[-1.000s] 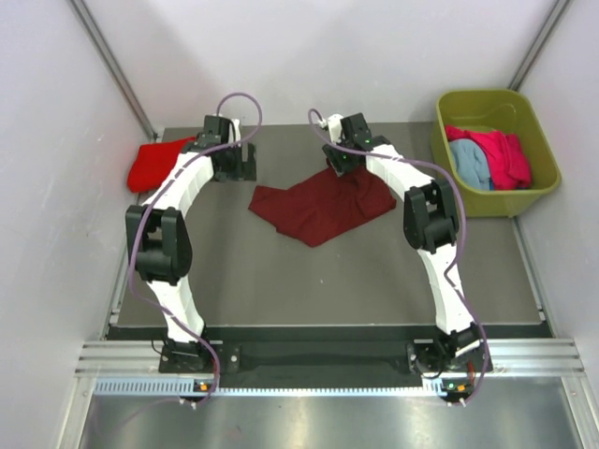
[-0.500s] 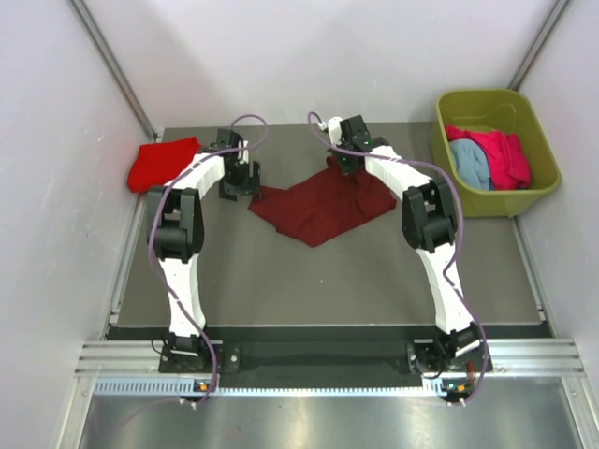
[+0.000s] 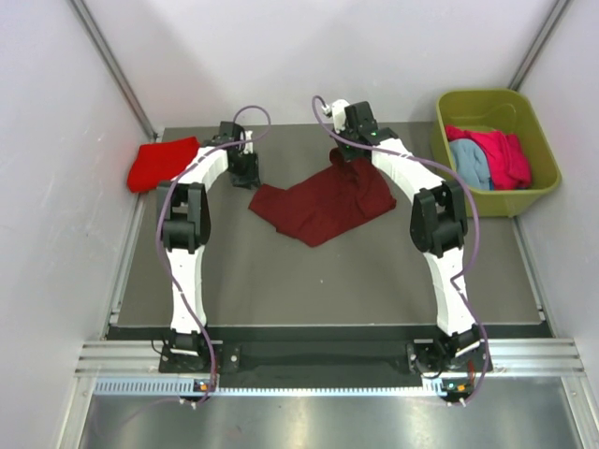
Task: Fold and stack the t-shirts
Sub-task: Flatten the tshirt out
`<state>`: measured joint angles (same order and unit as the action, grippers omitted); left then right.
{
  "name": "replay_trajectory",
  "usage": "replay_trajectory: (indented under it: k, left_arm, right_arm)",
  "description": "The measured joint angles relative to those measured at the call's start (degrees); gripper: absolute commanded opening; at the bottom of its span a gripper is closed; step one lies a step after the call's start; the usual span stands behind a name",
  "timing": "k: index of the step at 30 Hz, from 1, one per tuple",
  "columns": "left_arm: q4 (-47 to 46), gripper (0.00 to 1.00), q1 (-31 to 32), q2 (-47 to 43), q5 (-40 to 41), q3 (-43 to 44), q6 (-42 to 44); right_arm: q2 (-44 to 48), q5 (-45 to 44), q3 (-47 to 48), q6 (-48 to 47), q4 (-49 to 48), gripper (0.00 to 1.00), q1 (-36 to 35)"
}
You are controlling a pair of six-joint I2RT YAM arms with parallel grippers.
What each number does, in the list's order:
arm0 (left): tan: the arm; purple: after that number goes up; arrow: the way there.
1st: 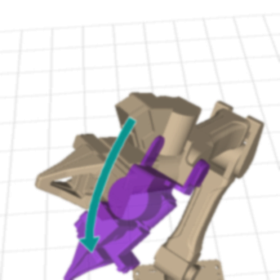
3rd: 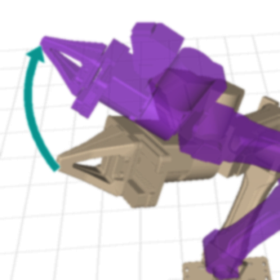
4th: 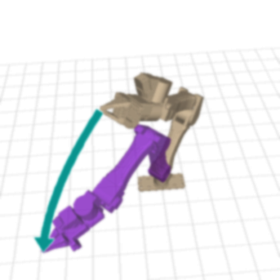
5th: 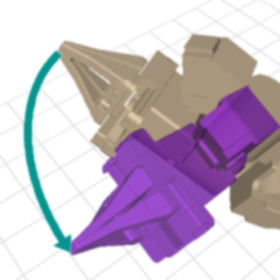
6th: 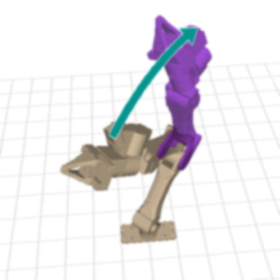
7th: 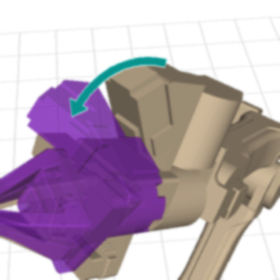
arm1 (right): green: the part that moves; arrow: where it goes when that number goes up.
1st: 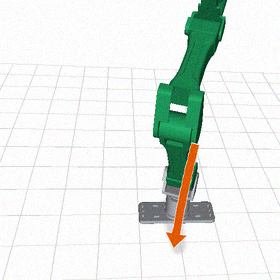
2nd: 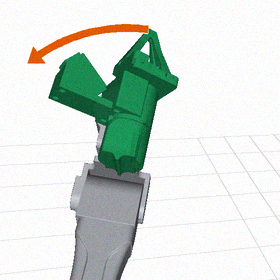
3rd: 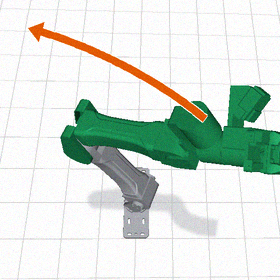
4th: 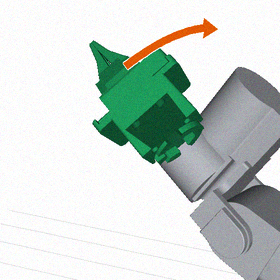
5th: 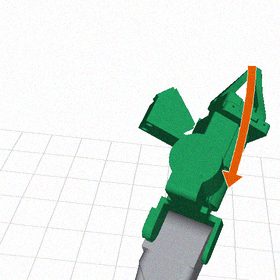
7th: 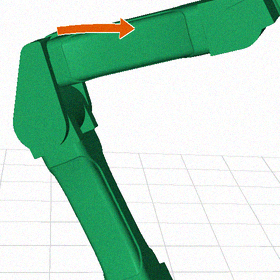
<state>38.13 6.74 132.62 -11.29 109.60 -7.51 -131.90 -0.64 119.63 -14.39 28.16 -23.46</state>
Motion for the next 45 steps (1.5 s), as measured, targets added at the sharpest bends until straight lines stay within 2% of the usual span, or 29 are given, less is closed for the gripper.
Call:
replay_trajectory:
  k: [2, 5, 12, 16, 27, 34, 39, 42, 45]
  left_arm:
    - [-0.02, 0.64, 0.00, -0.11, -0.57, 0.33, -0.74]
    - [0.04, 0.66, -0.02, -0.46, -1.16, 0.22, -1.62]
    - [0.24, 0.64, -0.13, -1.22, -3.50, -1.01, -2.82]
    - [0.39, 0.59, -0.13, -1.66, -4.46, -1.57, -3.19]
    - [0.98, 0.58, -0.35, -8.70, -5.38, -7.02, -4.37]
    - [0.87, 0.59, -0.35, -8.48, -6.27, -8.50, -4.61]
    - [0.83, 0.52, -0.35, -4.66, -6.27, -6.51, -4.35]
    - [0.63, 0.52, -0.35, -2.86, -6.82, -4.50, -4.28]
    - [0.39, 0.38, -0.37, -1.53, -7.13, -2.86, -4.17]
  right_arm:
    - [0.22, -0.35, -0.02, -0.02, -0.07, 0.00, 0.00]
    - [0.24, -0.61, -0.37, -0.02, -0.13, 0.00, 0.00]
    - [0.26, -0.83, -0.83, 0.00, -0.09, 0.00, 0.00]
    - [0.26, -0.85, -0.83, 0.00, -0.09, 0.00, 0.02]
    - [0.28, -1.09, -1.66, 0.07, -0.24, 0.00, 0.02]
    - [0.28, -1.09, -1.90, 0.09, -0.26, 0.00, 0.02]
    - [0.28, -1.27, -2.03, 0.09, -0.26, 0.00, 0.02]
    - [0.28, -1.29, -2.56, 0.07, -0.37, 0.00, 0.02]
    - [0.28, -1.29, -2.97, 0.07, -0.33, 0.00, 0.02]
